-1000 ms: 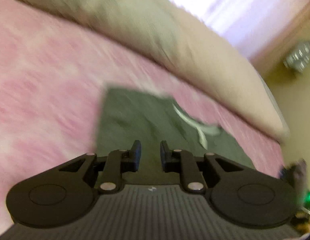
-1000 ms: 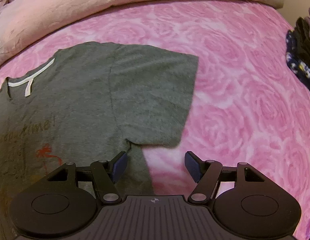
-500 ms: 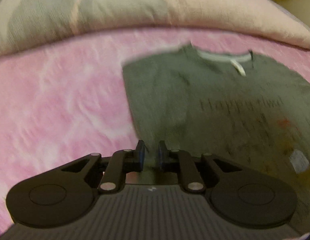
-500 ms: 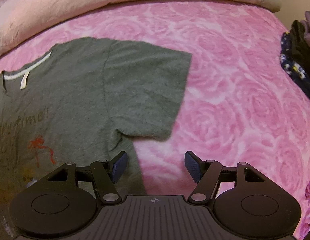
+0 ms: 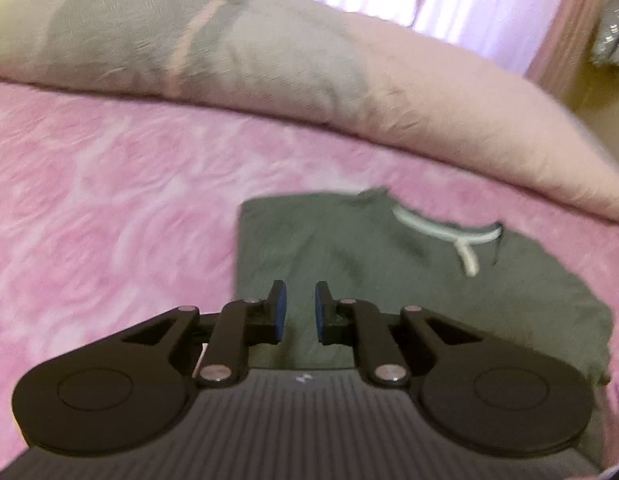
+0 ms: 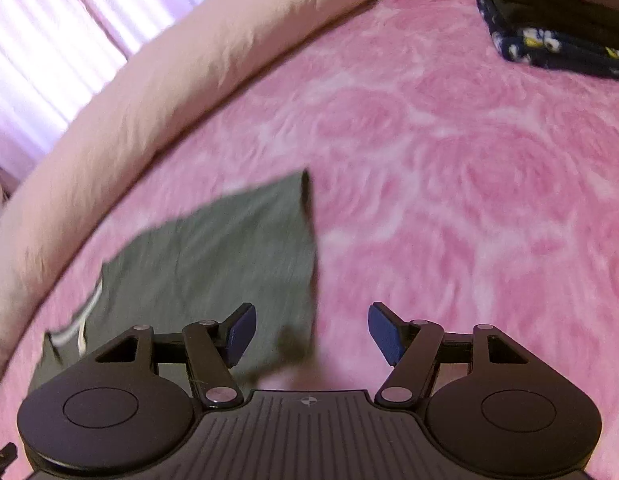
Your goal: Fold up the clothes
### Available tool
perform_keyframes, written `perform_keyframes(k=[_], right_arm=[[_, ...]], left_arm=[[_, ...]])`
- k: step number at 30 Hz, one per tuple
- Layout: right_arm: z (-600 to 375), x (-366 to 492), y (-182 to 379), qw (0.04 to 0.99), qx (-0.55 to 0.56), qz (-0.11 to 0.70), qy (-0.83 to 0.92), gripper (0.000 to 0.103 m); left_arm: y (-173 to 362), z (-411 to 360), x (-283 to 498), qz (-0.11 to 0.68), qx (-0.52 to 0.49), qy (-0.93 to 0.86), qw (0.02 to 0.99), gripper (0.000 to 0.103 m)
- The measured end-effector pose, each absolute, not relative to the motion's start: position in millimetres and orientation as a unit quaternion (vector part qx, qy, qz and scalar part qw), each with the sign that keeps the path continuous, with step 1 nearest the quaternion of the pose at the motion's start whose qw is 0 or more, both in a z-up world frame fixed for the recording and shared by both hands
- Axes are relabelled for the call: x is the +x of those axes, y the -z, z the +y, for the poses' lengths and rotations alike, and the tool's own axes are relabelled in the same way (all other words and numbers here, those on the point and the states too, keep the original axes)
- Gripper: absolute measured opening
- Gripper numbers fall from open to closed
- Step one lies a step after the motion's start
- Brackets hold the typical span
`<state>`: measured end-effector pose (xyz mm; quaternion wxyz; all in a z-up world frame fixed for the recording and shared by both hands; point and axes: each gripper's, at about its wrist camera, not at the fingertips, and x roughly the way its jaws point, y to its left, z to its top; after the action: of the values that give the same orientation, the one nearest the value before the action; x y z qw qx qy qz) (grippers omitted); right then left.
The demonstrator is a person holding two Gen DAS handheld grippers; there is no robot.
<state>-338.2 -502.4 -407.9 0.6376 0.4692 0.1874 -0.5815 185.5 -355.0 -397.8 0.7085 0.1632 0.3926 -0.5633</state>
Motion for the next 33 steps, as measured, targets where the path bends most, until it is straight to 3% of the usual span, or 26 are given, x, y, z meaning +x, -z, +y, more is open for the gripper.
perform_keyframes(k=[8,15,19,21,25,27,28,33], right_arm=[[-576.6,-340.4,427.1,0.691,0.424,0.213,0.546,0.066],[-601.6,-355.6,449.7,0.703,0.45,0.183,0.52,0.066],[-597.4,-371.4,454.0,0.707,0.503,0.148,0.476,0.066],[-595.4,-374.3,456.9,0.701,0.516,0.144,0.471,0.052],[-608.9,-374.0,463.2,0.691,0.541,0.135,0.461,0.048],[-616.7,-365.5,463.3,0.691,0.531,0.162,0.462,0.009],[-618.1,-361.6,462.2,0.689,0.526,0.175,0.467,0.004],[-615.3,-318.3,437.9,0.681,0.442,0.273,0.516,0.0]], left_arm=[[465.6,-436.0,200.6,0.4,0.205,0.556,0.699,0.011],[421.2,-420.8,211.9,0.378,0.12,0.524,0.754,0.011],[404.3,-394.9,220.2,0.425,0.07,0.508,0.746,0.011],[404.3,-383.2,221.1,0.457,0.053,0.496,0.737,0.011],[406.8,-360.3,216.9,0.491,0.032,0.477,0.728,0.011],[408.3,-352.8,214.0,0.505,0.027,0.472,0.722,0.011],[409.2,-349.7,213.6,0.511,0.024,0.47,0.72,0.011],[406.2,-333.7,215.7,0.523,0.011,0.461,0.716,0.011]])
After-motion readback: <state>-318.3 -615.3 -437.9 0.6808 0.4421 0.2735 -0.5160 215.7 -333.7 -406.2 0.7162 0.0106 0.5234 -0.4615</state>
